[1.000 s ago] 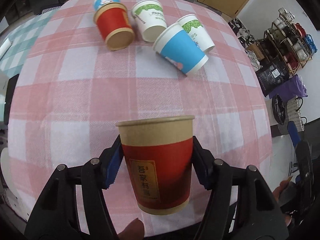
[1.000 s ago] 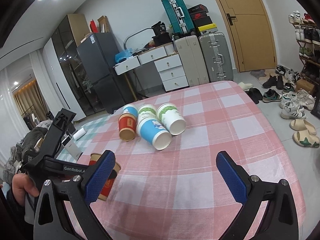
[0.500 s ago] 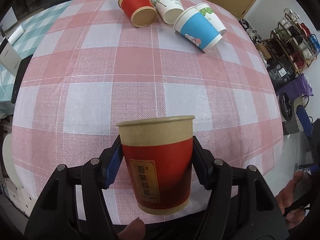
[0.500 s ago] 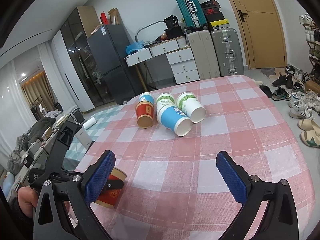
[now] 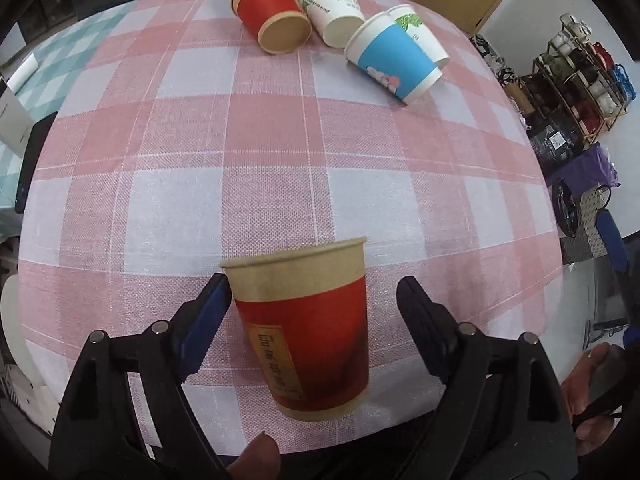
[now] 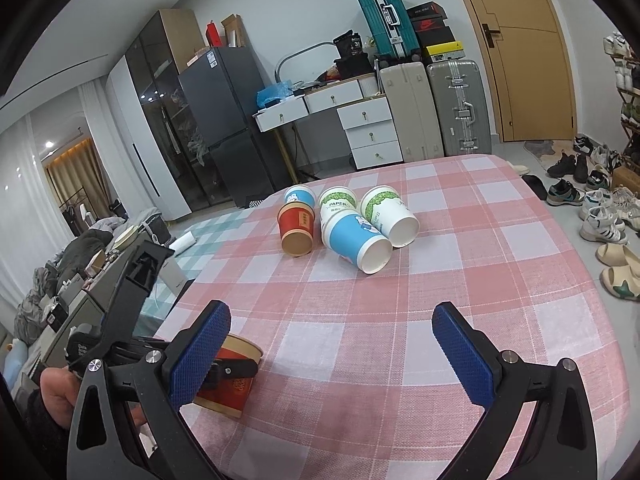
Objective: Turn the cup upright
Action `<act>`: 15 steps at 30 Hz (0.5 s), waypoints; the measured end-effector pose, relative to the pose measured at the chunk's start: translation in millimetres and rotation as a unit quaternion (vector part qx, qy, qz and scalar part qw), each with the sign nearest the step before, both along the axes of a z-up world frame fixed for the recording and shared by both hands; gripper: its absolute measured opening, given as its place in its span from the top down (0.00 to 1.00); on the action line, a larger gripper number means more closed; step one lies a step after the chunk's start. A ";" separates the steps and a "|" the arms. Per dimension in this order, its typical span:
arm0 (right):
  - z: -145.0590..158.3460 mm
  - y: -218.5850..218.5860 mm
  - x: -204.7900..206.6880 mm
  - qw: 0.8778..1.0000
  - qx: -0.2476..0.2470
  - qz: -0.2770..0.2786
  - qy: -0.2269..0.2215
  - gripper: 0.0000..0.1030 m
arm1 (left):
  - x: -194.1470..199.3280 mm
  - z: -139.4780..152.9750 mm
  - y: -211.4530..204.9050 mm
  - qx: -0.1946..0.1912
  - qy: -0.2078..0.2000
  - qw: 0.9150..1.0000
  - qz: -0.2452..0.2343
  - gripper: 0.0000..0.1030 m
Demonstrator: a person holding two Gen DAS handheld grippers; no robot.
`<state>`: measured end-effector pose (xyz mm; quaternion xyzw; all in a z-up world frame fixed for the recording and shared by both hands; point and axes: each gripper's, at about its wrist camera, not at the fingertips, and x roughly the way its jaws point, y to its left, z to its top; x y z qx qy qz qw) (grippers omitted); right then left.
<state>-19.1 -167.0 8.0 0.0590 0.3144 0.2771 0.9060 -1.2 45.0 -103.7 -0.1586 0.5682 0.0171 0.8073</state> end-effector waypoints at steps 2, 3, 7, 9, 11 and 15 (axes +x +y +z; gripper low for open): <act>1.8 1.0 -1.5 1.000 -0.001 0.000 -0.002 0.00 | -2.1 7.3 1.9 -0.014 -0.009 1.000 -0.002 0.19; 2.2 1.5 -1.1 1.000 -0.004 0.001 -0.002 0.00 | -3.9 11.8 2.9 -0.020 -0.016 1.000 -0.002 0.19; 4.9 6.8 -2.6 1.000 -0.014 0.008 -0.001 0.00 | -16.8 32.0 4.0 0.003 -0.045 0.999 -0.002 0.18; 6.5 10.8 -3.8 1.000 -0.020 0.016 -0.002 0.00 | -27.6 44.0 0.9 0.038 -0.065 0.997 -0.004 0.18; 8.4 14.9 -5.5 1.000 -0.025 0.019 -0.005 0.00 | -40.9 57.5 0.6 0.066 -0.093 0.993 0.005 0.18; 11.6 24.2 -8.4 0.999 -0.025 0.027 -0.006 0.00 | -67.9 85.0 4.9 0.099 -0.155 0.983 0.028 0.15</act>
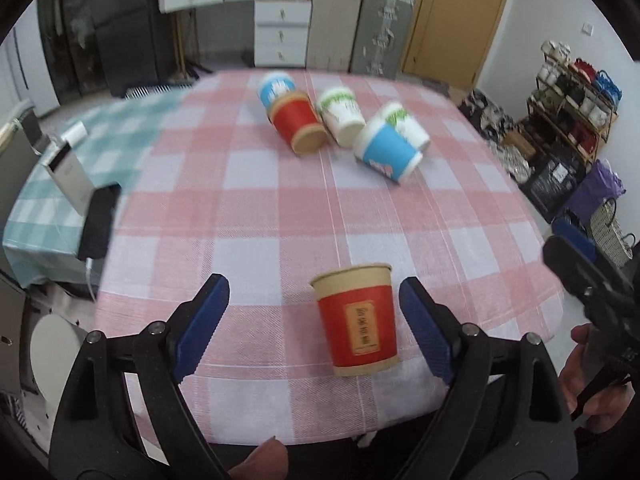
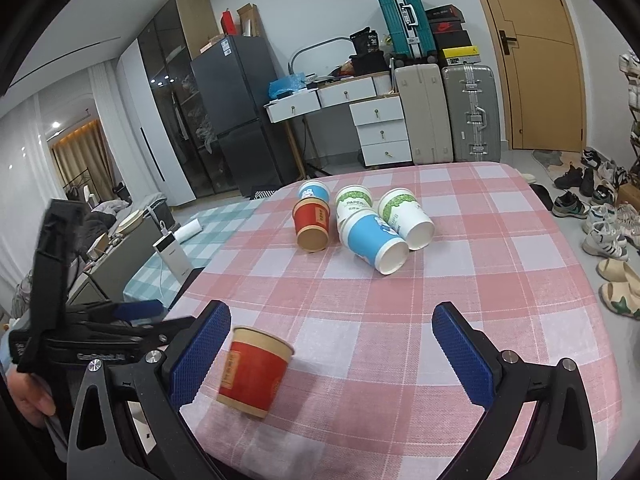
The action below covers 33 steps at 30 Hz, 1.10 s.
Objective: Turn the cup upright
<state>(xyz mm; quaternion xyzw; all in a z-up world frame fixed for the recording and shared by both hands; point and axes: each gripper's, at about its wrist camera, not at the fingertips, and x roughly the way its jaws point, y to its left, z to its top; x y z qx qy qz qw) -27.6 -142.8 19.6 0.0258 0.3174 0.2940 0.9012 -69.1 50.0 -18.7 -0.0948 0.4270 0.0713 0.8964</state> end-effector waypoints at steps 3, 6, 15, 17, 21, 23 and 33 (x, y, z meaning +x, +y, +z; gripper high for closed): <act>2.2 9.8 -3.5 1.000 -0.004 0.011 0.001 0.00 | -18.8 17.4 2.2 0.026 -0.039 0.999 0.007 0.12; 3.7 21.6 -9.6 1.000 -0.007 0.023 -0.001 0.00 | -35.9 31.6 9.2 0.045 -0.073 0.996 0.033 0.01; 7.1 38.3 -19.8 0.999 -0.018 0.040 -0.004 0.00 | -62.6 34.9 31.6 0.020 -0.091 0.993 0.071 0.01; 7.3 39.2 -20.6 0.999 -0.017 0.039 -0.001 0.00 | -64.1 33.0 31.7 0.018 -0.088 0.993 0.073 0.01; 7.7 39.9 -21.3 0.999 -0.019 0.040 0.003 0.00 | -66.1 30.2 30.0 0.018 -0.087 0.993 0.072 0.01; 7.3 40.1 -19.8 0.999 -0.020 0.042 0.003 0.00 | -66.0 28.0 28.1 0.017 -0.088 0.993 0.073 0.01; -5.3 46.7 -8.1 0.998 -0.025 0.049 0.020 0.00 | -54.4 10.4 33.0 0.005 -0.080 0.994 0.079 0.01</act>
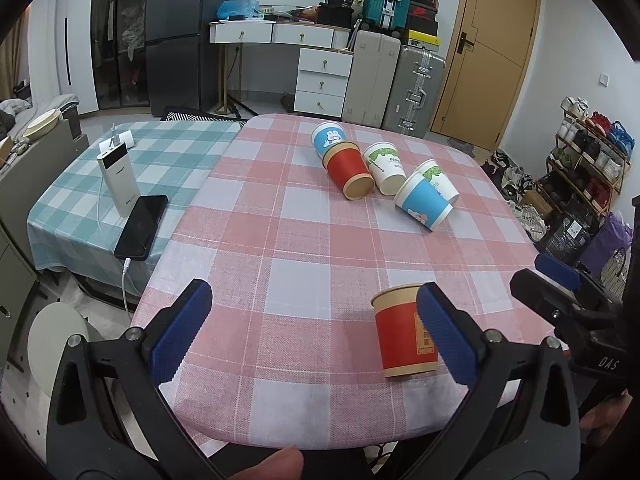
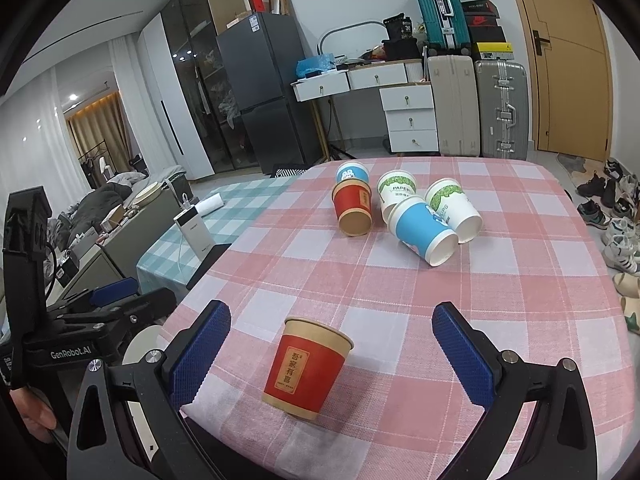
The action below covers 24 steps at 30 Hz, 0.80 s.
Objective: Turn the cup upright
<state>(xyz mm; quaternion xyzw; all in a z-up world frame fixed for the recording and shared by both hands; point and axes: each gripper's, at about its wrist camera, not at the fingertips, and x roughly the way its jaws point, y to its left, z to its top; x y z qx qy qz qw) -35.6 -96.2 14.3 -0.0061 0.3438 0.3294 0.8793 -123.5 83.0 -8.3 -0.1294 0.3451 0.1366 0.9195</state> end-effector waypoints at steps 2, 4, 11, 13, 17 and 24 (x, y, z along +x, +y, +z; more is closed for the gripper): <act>-7.3 4.1 4.6 1.000 -0.004 0.004 0.015 0.00 | -0.3 -1.5 4.0 -0.001 -0.004 1.000 0.005 0.01; -18.3 10.5 12.6 0.999 -0.012 0.014 0.044 0.00 | -0.7 -3.6 9.7 -0.005 -0.007 1.000 0.010 0.01; -71.8 35.2 58.0 0.972 -0.007 0.052 0.229 0.00 | 2.5 -15.2 26.5 -0.018 0.000 1.000 0.020 0.01; -86.5 42.2 71.0 0.960 0.000 0.054 0.276 0.00 | 3.4 -19.5 31.4 -0.022 0.003 1.000 0.022 0.01; -102.9 57.8 88.6 0.945 -0.008 0.060 0.321 0.01 | 5.8 -28.7 40.9 -0.031 0.012 0.999 0.024 0.01; -114.9 81.5 95.0 0.941 -0.057 0.060 0.329 0.31 | 8.1 -41.8 55.5 -0.044 0.024 0.998 0.032 0.01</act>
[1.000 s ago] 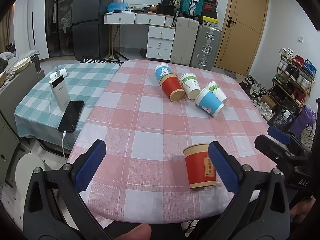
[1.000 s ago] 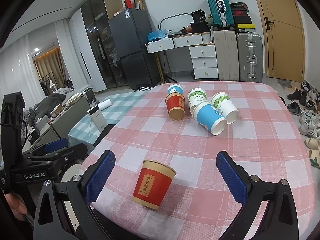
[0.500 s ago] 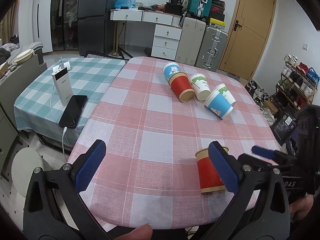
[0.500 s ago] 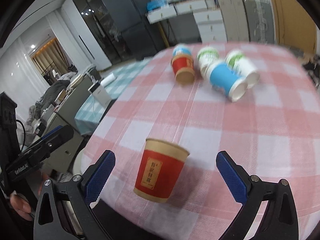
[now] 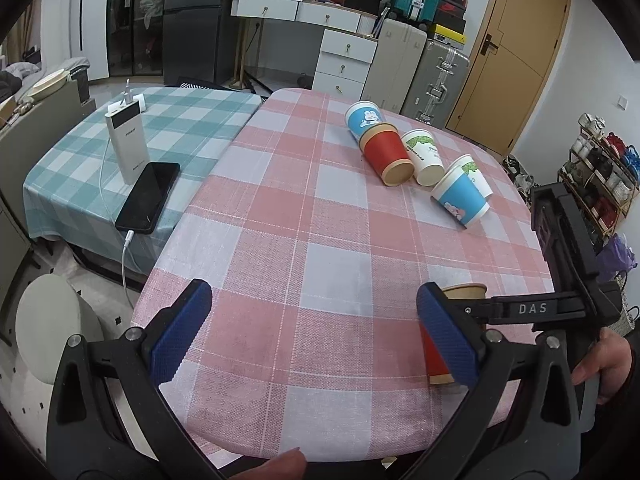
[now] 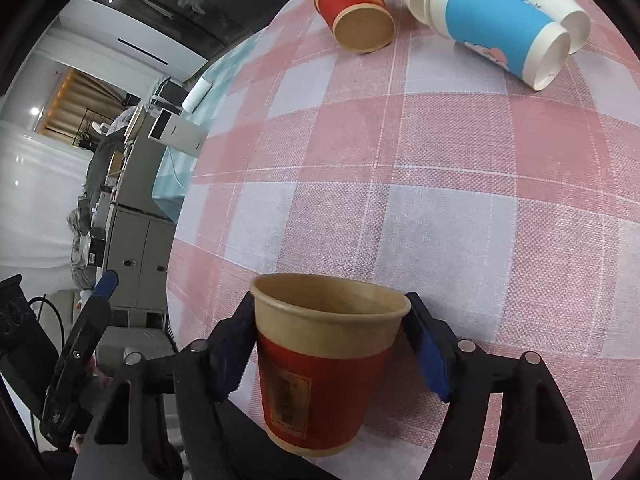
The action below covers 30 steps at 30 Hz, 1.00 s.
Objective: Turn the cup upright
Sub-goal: 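Rotate the red cup with the right tool until its rim faces up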
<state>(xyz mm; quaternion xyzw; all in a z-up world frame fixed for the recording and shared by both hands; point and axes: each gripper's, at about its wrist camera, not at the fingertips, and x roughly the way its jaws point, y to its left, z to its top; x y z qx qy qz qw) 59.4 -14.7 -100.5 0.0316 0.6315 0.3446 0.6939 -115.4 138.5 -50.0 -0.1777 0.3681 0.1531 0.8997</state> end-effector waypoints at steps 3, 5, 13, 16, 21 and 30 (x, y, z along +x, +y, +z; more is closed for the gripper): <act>13.1 -3.0 -0.6 0.999 0.013 -0.006 -0.031 0.35 | 0.5 -0.8 2.2 0.000 -0.001 1.000 0.001 0.01; 24.3 -7.2 -2.0 0.997 0.019 -0.014 -0.069 0.35 | 1.1 -1.2 2.8 -0.001 -0.001 1.000 0.001 0.01; 48.0 -13.4 -16.4 0.947 -0.043 -0.037 -0.316 0.35 | 4.1 1.5 -13.8 0.002 -0.001 1.000 -0.014 0.01; 45.6 -14.9 -17.2 0.936 -0.049 -0.053 -0.344 0.35 | 4.3 -0.1 -22.4 -0.003 0.003 1.000 -0.023 0.01; 39.9 -25.0 -30.8 0.928 -0.051 -0.056 -0.366 0.35 | 0.9 -3.5 -35.9 -0.003 0.012 0.999 -0.035 0.01; 30.5 -46.6 -61.0 0.930 -0.047 -0.046 -0.362 0.35 | -3.5 -7.0 -40.4 -0.014 0.023 0.999 -0.029 0.01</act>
